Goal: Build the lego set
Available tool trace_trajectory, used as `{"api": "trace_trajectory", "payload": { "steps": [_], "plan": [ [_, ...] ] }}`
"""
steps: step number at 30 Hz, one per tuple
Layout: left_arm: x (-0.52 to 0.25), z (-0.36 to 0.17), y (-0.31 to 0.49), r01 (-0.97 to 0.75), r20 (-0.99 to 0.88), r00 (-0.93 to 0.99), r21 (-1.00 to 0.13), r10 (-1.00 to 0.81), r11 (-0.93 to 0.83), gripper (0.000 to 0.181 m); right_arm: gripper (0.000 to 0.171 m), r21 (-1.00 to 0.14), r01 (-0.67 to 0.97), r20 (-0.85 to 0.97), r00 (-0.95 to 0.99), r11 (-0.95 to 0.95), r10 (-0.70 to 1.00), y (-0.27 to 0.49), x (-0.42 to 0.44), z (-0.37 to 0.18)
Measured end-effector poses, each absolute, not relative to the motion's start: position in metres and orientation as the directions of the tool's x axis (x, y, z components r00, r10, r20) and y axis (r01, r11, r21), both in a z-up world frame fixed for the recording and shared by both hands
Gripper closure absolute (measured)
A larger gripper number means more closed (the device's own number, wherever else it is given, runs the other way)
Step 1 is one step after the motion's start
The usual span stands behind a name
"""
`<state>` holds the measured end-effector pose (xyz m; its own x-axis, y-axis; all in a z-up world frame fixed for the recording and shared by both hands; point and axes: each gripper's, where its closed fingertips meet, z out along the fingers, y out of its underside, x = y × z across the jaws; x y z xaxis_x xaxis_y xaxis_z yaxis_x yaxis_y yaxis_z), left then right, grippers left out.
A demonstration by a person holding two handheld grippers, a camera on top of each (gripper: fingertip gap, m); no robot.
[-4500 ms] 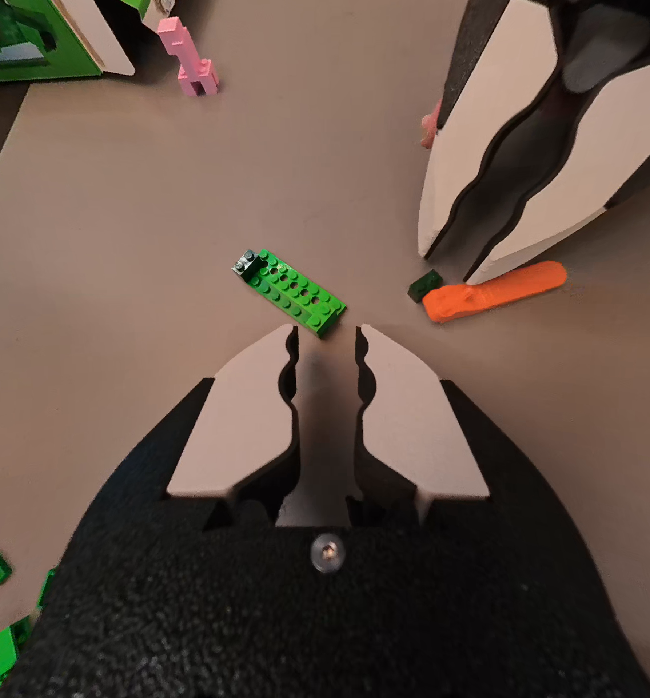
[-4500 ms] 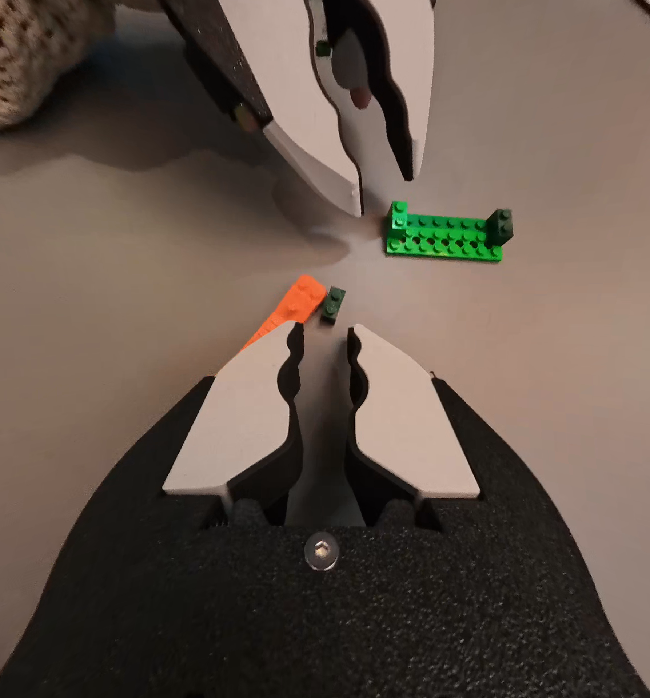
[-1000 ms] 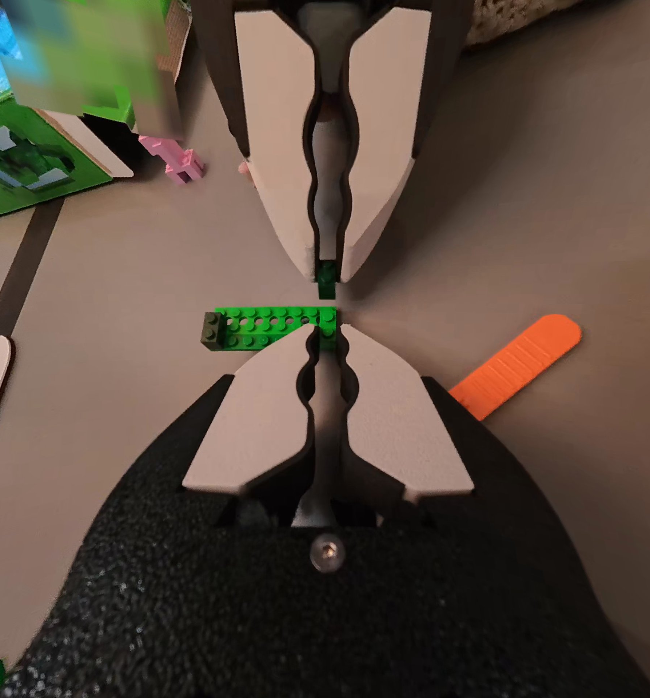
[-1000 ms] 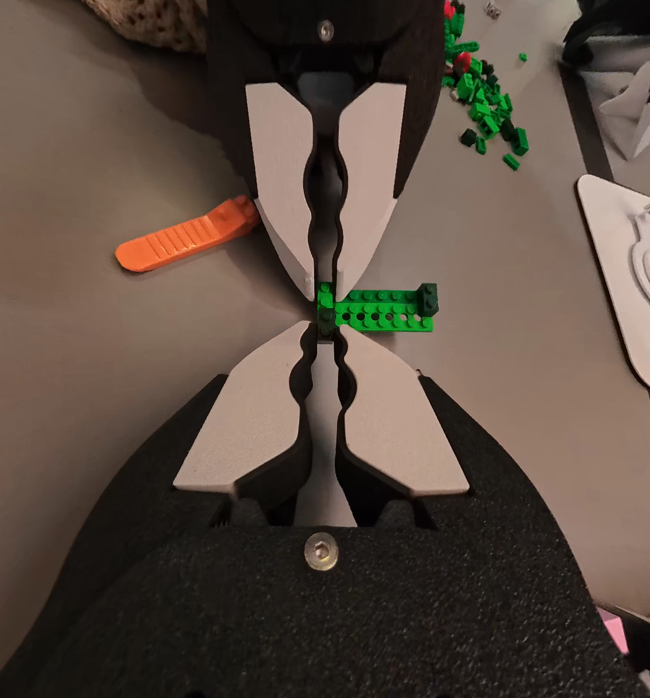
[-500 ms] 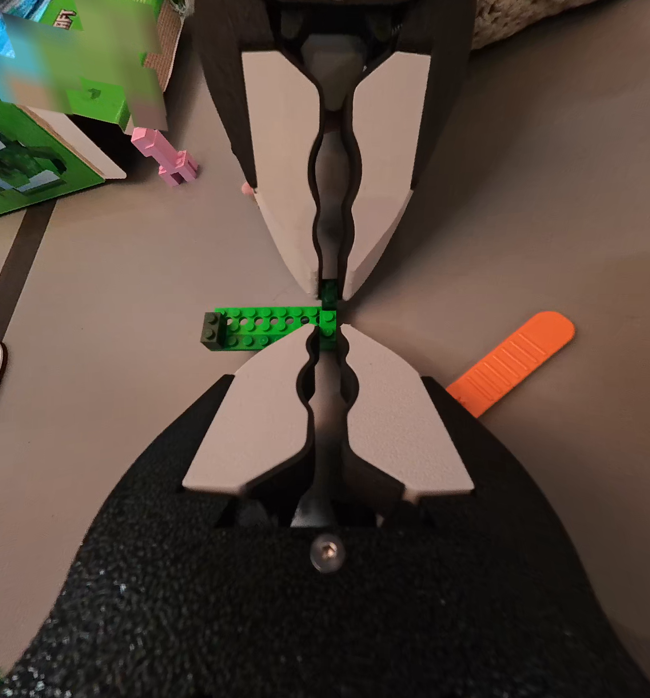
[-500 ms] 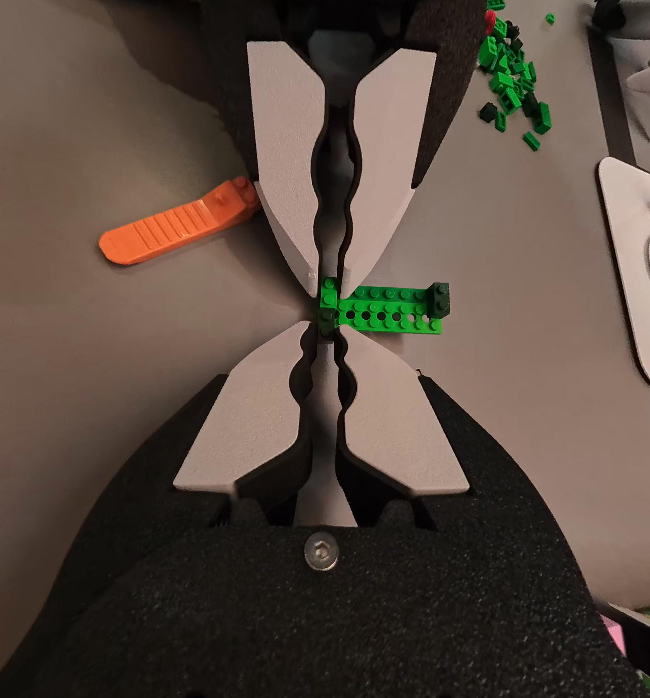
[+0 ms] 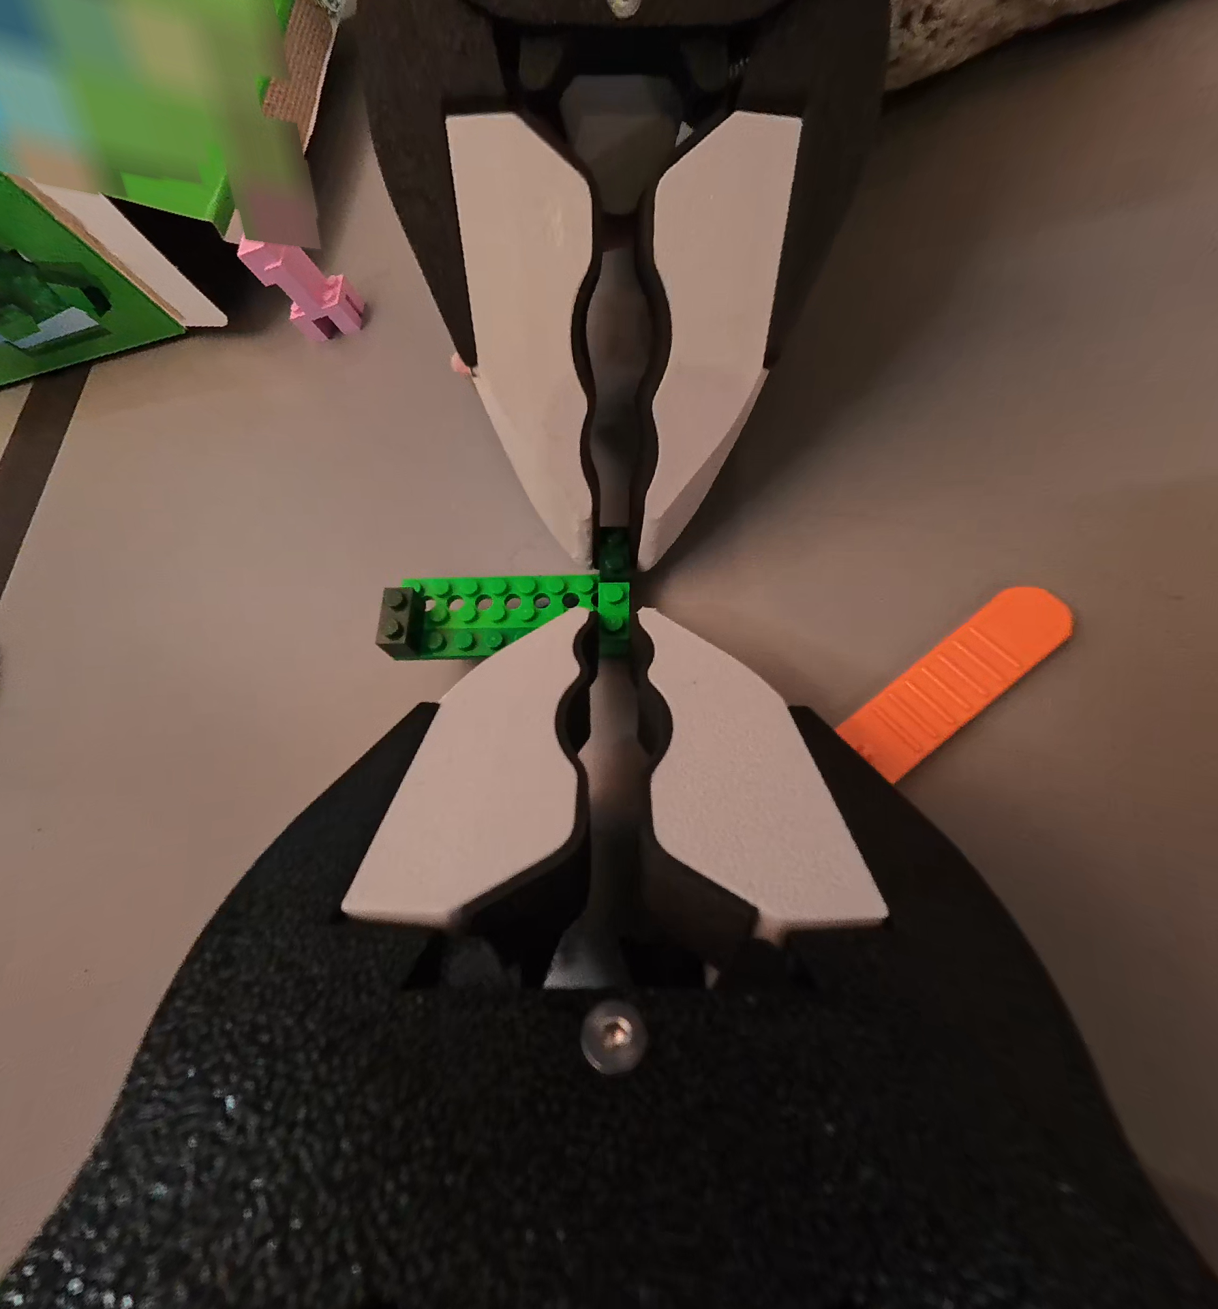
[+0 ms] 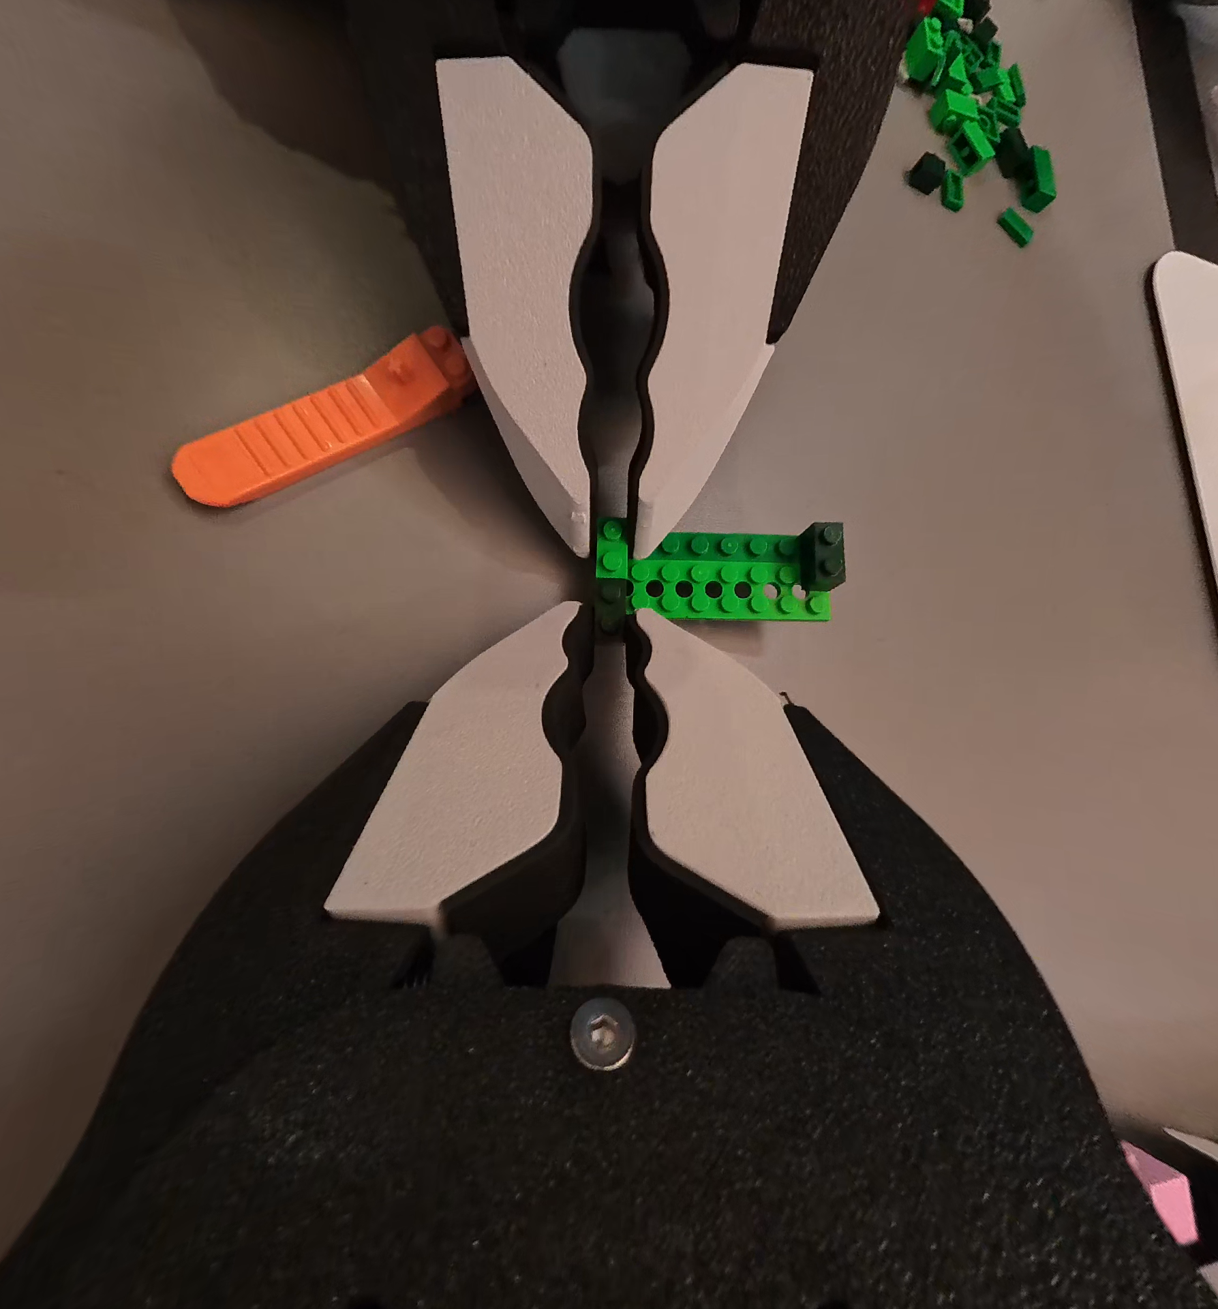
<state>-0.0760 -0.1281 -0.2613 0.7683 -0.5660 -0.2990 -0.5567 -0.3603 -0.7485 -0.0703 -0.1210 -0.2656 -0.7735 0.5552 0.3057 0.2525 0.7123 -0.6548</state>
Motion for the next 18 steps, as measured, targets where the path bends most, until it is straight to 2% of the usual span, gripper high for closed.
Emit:
{"api": "trace_trajectory", "payload": {
  "steps": [12, 18],
  "plan": [
    [-0.0754, -0.2619, -0.128, -0.549, -0.288, 0.773, -0.75, -0.565, -0.369, 0.174, 0.161, -0.661, 0.253, 0.311, -0.764, 0.706, 0.565, -0.1211, -0.0712, -0.2651],
    [-0.0753, -0.2622, -0.1279, -0.544, -0.28, 0.776, -0.75, -0.565, -0.375, 0.174, 0.154, -0.669, 0.244, 0.322, -0.757, 0.702, 0.569, -0.1219, -0.0689, -0.2634]
  ]
}}
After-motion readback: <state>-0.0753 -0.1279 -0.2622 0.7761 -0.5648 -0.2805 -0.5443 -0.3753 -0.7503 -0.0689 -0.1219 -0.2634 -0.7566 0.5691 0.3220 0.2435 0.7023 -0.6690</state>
